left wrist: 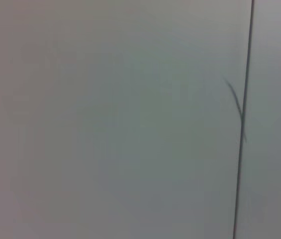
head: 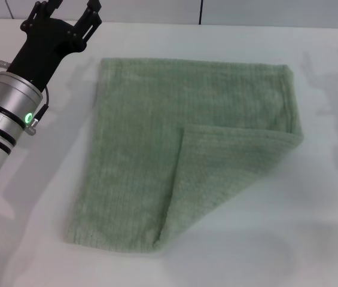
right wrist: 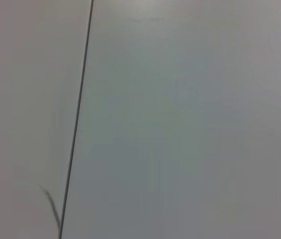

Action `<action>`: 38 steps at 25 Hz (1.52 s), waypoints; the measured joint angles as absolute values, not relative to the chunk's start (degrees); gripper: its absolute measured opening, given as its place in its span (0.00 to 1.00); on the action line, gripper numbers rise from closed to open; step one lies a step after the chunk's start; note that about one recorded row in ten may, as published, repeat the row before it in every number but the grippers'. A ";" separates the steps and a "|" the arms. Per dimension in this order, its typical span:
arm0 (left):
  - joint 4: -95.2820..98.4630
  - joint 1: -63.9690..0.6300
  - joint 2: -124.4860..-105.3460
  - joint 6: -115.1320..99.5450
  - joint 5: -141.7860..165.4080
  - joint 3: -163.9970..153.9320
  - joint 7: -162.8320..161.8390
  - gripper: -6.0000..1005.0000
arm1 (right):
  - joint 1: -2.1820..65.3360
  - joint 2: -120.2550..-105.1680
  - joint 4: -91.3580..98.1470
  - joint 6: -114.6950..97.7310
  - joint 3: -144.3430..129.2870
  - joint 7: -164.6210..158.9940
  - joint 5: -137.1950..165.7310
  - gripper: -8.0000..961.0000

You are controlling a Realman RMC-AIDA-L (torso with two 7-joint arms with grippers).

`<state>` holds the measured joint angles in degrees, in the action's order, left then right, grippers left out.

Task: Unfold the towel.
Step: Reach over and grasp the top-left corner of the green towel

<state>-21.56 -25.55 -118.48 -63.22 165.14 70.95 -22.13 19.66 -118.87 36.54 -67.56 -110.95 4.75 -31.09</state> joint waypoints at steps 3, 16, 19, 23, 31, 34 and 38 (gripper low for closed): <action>-21.59 -25.72 -118.48 -62.74 165.07 71.00 -22.05 0.79 | 20.85 -118.85 35.22 -68.18 -110.83 4.67 -31.07 0.81; -21.46 -26.37 -118.56 -60.20 165.08 70.99 -21.89 0.79 | 22.77 -118.94 32.69 -68.30 -110.88 3.89 -31.68 0.80; -21.44 -26.37 -118.57 -59.46 165.09 70.88 -21.88 0.79 | 22.66 -118.99 32.56 -68.30 -110.89 3.51 -31.74 0.80; -21.44 -26.37 -118.64 -58.33 165.10 70.77 -21.88 0.78 | 22.58 -119.01 31.79 -68.04 -110.92 3.06 -31.77 0.81; -21.46 -27.69 -118.67 -52.73 165.37 70.11 -22.42 0.46 | 22.79 -118.96 29.78 -67.94 -109.41 -2.39 -31.82 0.81; -21.52 -30.07 -118.62 -45.89 165.41 67.97 -22.60 0.26 | 22.82 -118.88 29.68 -67.94 -109.26 -3.25 -31.82 0.81; -21.84 -31.32 -118.75 -41.34 165.41 66.88 -23.57 0.11 | 22.75 -118.82 29.63 -67.46 -109.29 -3.51 -31.55 0.81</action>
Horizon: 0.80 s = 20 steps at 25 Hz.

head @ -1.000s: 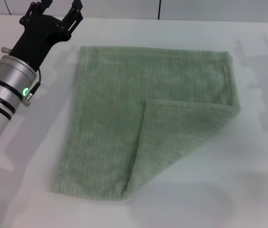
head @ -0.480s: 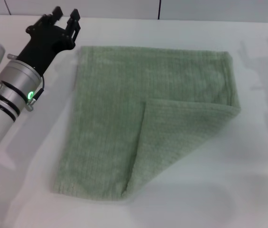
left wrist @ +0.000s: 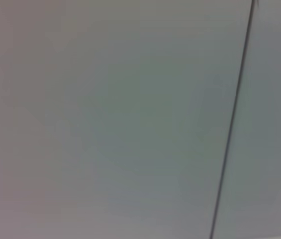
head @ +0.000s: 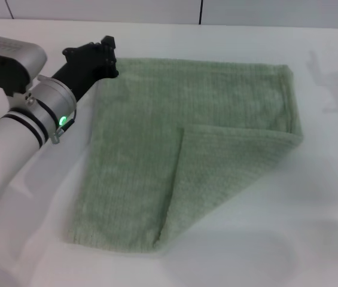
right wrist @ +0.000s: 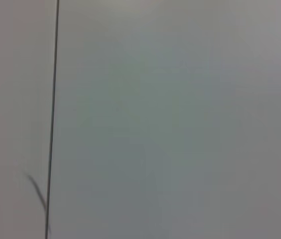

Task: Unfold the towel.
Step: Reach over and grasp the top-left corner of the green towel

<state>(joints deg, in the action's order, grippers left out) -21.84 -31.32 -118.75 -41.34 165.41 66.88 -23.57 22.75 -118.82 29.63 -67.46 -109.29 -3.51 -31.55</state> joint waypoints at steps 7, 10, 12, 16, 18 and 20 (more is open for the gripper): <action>-21.60 -33.61 -118.55 -34.81 165.41 64.69 -26.88 0.03 | 23.74 -118.83 29.81 -63.55 -109.42 -3.55 -31.38 0.81; -21.91 -33.97 -118.58 -32.57 165.41 64.69 -26.89 0.00 | 24.45 -118.82 29.51 -62.42 -109.67 -3.57 -31.29 0.81; -22.17 -34.64 -118.58 -29.69 165.40 64.68 -26.99 0.00 | 25.01 -118.79 29.31 -61.56 -109.72 -3.57 -31.25 0.81; -22.13 -36.09 -118.57 -24.86 165.40 64.69 -27.09 0.01 | 25.85 -118.77 29.02 -60.05 -109.90 -3.58 -31.16 0.81; -21.84 -36.68 -118.56 -23.40 165.41 64.65 -27.10 0.01 | 26.44 -118.75 28.87 -59.14 -109.91 -3.59 -30.78 0.81; -21.78 -36.81 -118.56 -22.88 165.41 64.61 -27.10 0.01 | 26.75 -118.74 28.83 -58.69 -109.92 -3.60 -30.53 0.81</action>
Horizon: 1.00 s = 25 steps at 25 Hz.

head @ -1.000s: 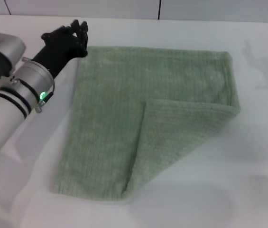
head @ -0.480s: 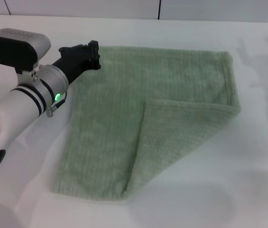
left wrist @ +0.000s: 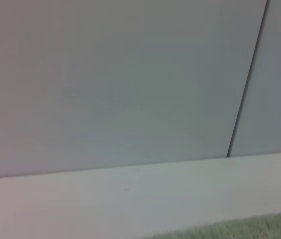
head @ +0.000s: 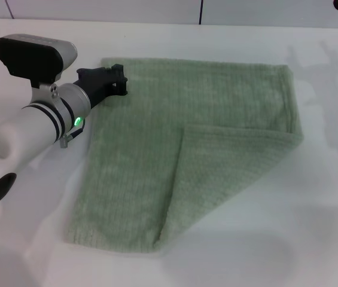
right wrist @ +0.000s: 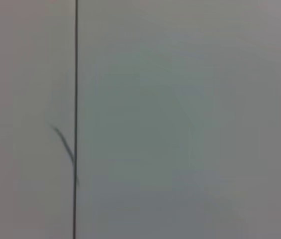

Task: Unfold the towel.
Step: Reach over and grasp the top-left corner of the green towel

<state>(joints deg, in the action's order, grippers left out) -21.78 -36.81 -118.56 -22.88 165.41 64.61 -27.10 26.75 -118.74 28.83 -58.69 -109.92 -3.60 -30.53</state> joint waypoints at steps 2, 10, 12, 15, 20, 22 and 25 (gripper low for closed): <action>-21.77 -36.93 -118.56 -22.04 165.41 64.53 -27.11 0.01 | 26.92 -118.73 28.83 -58.35 -109.94 -3.60 -30.53 0.81; -21.71 -37.52 -118.56 -19.66 165.41 64.51 -27.13 0.01 | 28.48 -118.65 28.74 -54.87 -109.97 -3.60 -30.49 0.81; -21.59 -38.04 -118.56 -17.86 165.41 64.37 -27.15 0.01 | 28.77 -118.65 28.65 -54.39 -109.96 -3.59 -30.49 0.81; -21.62 -38.09 -118.56 -17.43 165.40 64.20 -27.15 0.01 | 29.18 -118.68 28.65 -53.71 -109.94 -3.41 -30.49 0.81; -21.95 -38.22 -118.56 -15.42 165.41 63.51 -27.16 0.01 | 29.52 -118.71 28.65 -53.44 -109.91 -3.30 -30.49 0.81; -21.96 -38.23 -118.56 -15.42 165.41 63.44 -27.16 0.01 | 29.71 -118.72 28.65 -53.21 -109.94 -3.28 -30.49 0.81; -21.97 -38.24 -118.56 -15.65 165.35 63.44 -27.16 0.01 | 30.49 -118.63 29.15 -50.44 -109.97 -3.42 -30.49 0.81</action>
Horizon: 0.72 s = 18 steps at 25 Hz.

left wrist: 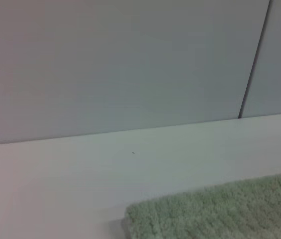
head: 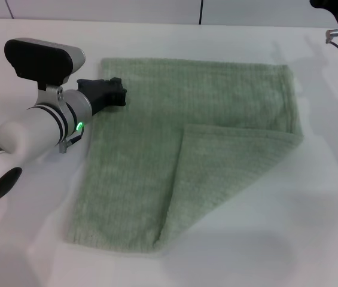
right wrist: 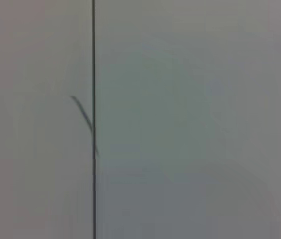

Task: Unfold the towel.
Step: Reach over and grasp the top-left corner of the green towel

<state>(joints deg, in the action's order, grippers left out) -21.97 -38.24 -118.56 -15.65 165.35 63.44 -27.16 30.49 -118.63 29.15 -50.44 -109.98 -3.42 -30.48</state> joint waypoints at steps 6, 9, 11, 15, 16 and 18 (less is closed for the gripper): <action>-22.15 -38.24 -118.56 -16.00 165.35 63.50 -27.16 0.01 | 32.23 -118.41 34.18 -37.99 -109.97 -6.65 -24.87 0.81; -22.15 -38.25 -118.56 -16.00 165.35 63.45 -27.16 0.01 | 33.57 -118.27 38.90 -27.74 -109.75 -10.74 -18.60 0.81; -22.20 -38.25 -118.56 -16.01 165.33 63.53 -27.16 0.01 | 34.24 -118.21 45.53 -16.45 -109.81 -12.78 -14.00 0.81; -22.24 -38.25 -118.56 -16.11 165.32 63.59 -27.16 0.01 | 34.36 -118.21 55.46 0.27 -109.58 -12.35 -12.80 0.81; -22.24 -38.25 -118.56 -16.11 165.32 63.59 -27.16 0.01 | 34.36 -118.21 55.46 0.27 -109.58 -12.35 -12.80 0.81; -22.24 -38.25 -118.56 -16.14 165.32 63.61 -27.16 0.01 | 34.45 -118.23 59.91 8.26 -108.96 -11.65 -12.83 0.81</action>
